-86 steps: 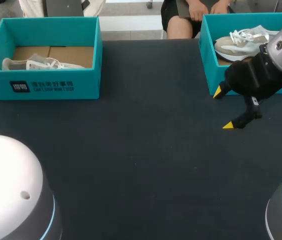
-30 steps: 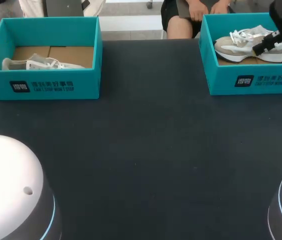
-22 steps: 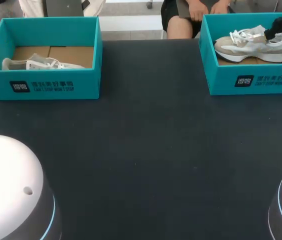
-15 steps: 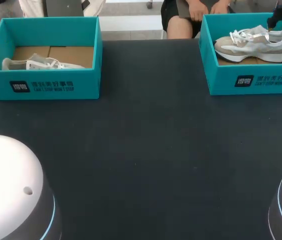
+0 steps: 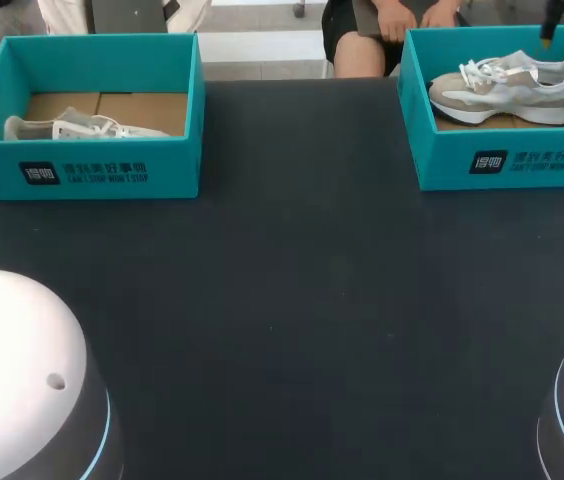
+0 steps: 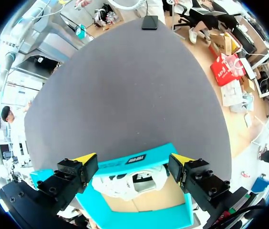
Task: Take the shoe out of the shoebox, open the shoe tongue, remove and reinsert the insole, then place the shoe into the shoebox
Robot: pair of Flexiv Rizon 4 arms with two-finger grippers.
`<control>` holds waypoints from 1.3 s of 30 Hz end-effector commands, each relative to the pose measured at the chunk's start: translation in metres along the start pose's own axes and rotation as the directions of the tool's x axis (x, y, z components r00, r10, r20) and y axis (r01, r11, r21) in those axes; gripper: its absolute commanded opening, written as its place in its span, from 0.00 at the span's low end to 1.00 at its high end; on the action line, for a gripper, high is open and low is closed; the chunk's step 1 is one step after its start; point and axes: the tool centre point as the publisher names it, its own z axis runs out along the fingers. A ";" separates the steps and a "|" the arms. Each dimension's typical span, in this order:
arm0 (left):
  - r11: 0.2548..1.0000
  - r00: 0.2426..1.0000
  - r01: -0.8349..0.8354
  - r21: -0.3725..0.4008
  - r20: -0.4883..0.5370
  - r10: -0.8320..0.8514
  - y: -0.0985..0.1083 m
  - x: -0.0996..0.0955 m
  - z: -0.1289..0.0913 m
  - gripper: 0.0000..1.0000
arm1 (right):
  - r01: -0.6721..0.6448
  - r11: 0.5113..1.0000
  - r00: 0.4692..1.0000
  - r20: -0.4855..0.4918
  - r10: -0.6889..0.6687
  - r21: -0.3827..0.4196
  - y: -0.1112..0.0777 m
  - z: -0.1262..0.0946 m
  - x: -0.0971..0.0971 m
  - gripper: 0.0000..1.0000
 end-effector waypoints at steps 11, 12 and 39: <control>1.000 1.000 0.000 -0.003 -0.003 0.000 -0.002 -0.001 0.000 1.00 | 0.075 0.984 0.994 0.067 -0.087 0.164 0.038 0.065 -0.011 0.80; 1.000 1.000 0.000 -0.003 -0.003 0.000 -0.002 -0.001 0.000 1.00 | 0.075 0.984 0.994 0.065 -0.086 0.164 0.037 0.067 -0.011 0.80; 1.000 1.000 0.000 -0.003 -0.003 0.000 -0.002 -0.001 0.000 1.00 | 0.074 0.951 0.992 0.074 -0.101 0.301 0.034 0.127 -0.023 0.64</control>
